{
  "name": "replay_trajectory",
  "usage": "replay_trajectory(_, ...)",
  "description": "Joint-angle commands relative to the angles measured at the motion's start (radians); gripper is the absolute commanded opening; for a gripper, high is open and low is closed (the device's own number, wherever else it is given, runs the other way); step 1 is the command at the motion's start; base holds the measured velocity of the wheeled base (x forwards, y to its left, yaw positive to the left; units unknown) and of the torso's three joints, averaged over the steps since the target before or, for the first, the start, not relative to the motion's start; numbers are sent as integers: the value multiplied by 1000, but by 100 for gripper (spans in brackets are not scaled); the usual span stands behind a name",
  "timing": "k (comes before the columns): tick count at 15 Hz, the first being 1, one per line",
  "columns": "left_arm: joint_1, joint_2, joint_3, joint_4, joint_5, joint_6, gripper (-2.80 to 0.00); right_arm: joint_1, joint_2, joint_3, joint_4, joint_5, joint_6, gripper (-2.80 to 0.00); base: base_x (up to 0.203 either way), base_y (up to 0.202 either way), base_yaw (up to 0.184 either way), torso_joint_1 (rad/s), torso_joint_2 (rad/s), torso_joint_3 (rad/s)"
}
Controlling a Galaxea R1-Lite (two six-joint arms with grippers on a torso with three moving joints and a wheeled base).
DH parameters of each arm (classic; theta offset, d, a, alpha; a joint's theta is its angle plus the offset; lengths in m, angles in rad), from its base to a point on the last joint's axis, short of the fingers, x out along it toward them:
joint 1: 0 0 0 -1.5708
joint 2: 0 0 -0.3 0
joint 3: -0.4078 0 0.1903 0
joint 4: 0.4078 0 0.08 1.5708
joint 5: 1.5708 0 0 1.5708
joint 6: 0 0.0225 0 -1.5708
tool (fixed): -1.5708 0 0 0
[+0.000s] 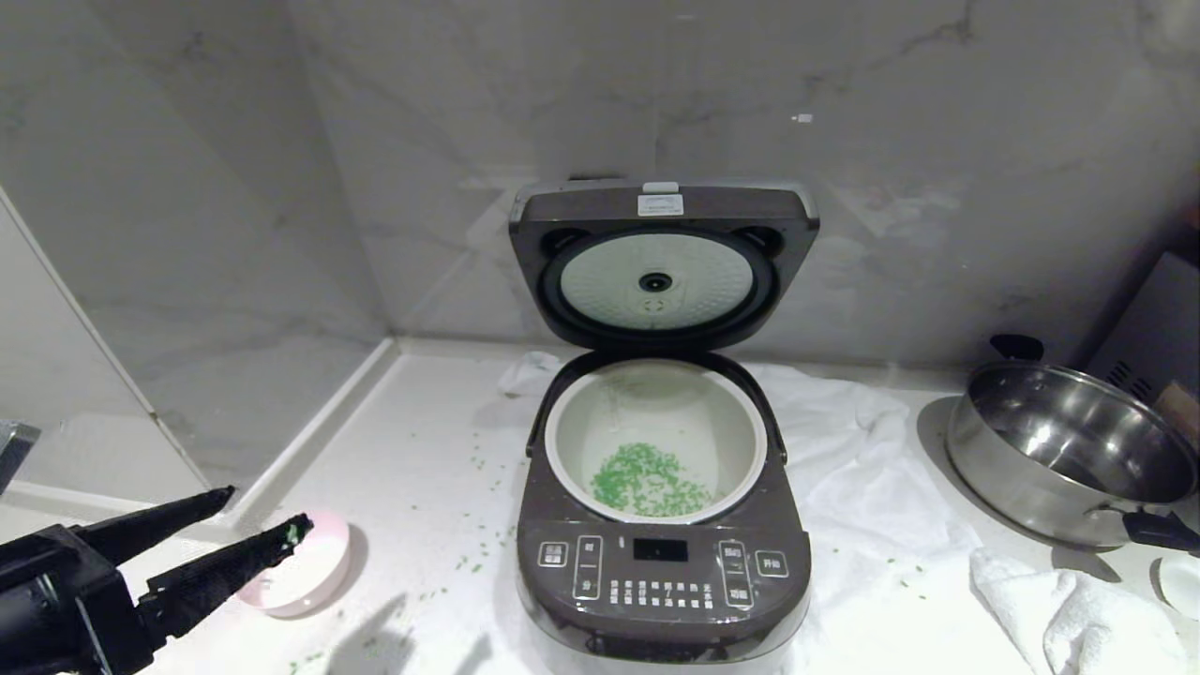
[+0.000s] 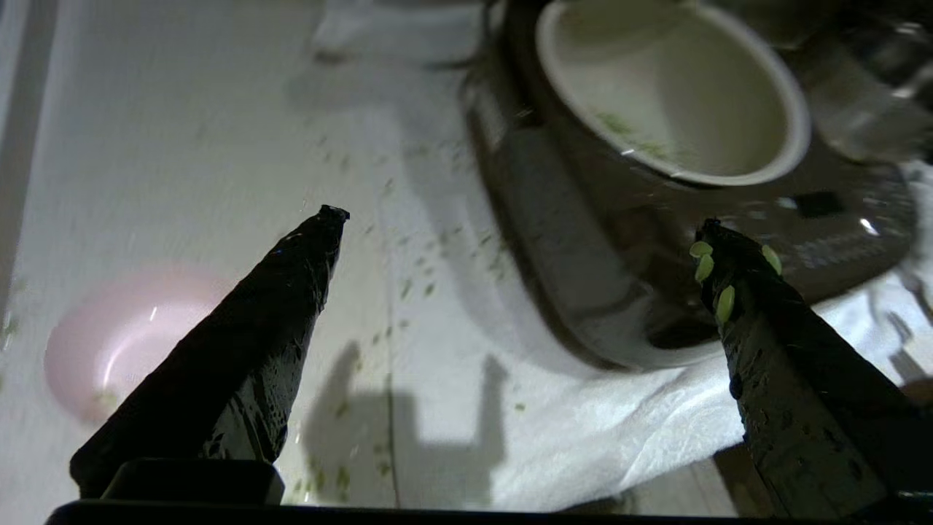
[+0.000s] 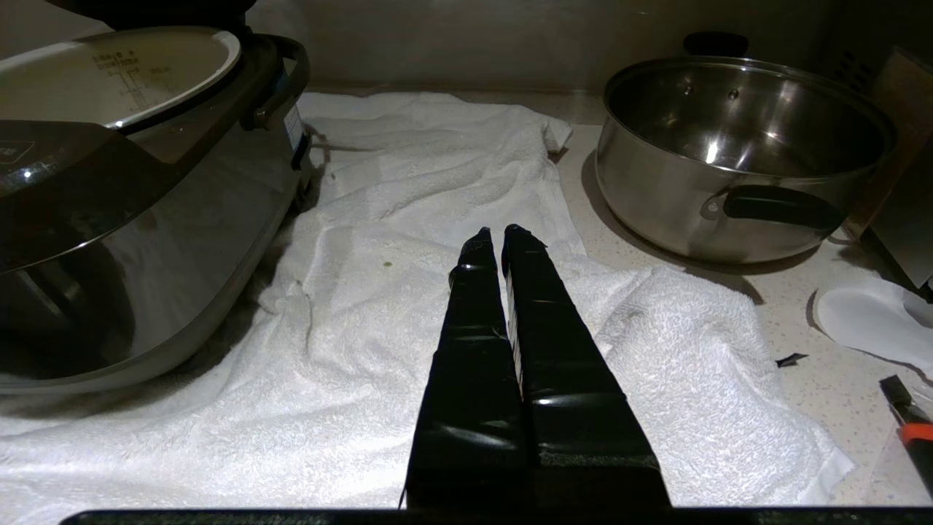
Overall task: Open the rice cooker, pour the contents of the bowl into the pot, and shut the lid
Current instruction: Close the rice cooker
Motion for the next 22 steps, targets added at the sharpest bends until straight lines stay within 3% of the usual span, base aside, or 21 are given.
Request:
replay_trajectory(1,-38,-108,44,-69,-68,-1,0,0,1,2,0,0,0,-280,0,0,0,0,0,0)
replay_trajectory(3,-35,-166,46,-71,-183,-2,0,0,1,2,0,0,0,-280,0,0,0,0,0,0)
replay_trajectory(4,-33,-171,22,-72,-202,-3,0,0,1,2,0,0,0,-280,0,0,0,0,0,0)
replay_trajectory(8,-28,-119,-143,-62,-205,-20,0,0,1,2,0,0,-3,-280,0,0,0,0,0,0)
replay_trajectory(11,-90,-53,-274,-62,-174,-76,0,0,1,2,0,0,-2,-280,0,0,0,0,0,0)
replay_trajectory(17,-192,141,-488,-59,74,-95,0,0,1,2,-2,2,-8,-280,0,0,0,0,0,0)
replay_trajectory(22,-420,372,-815,-7,435,-95,0,0,1,2,-2,0,-5,-280,0,0,0,0,0,0)
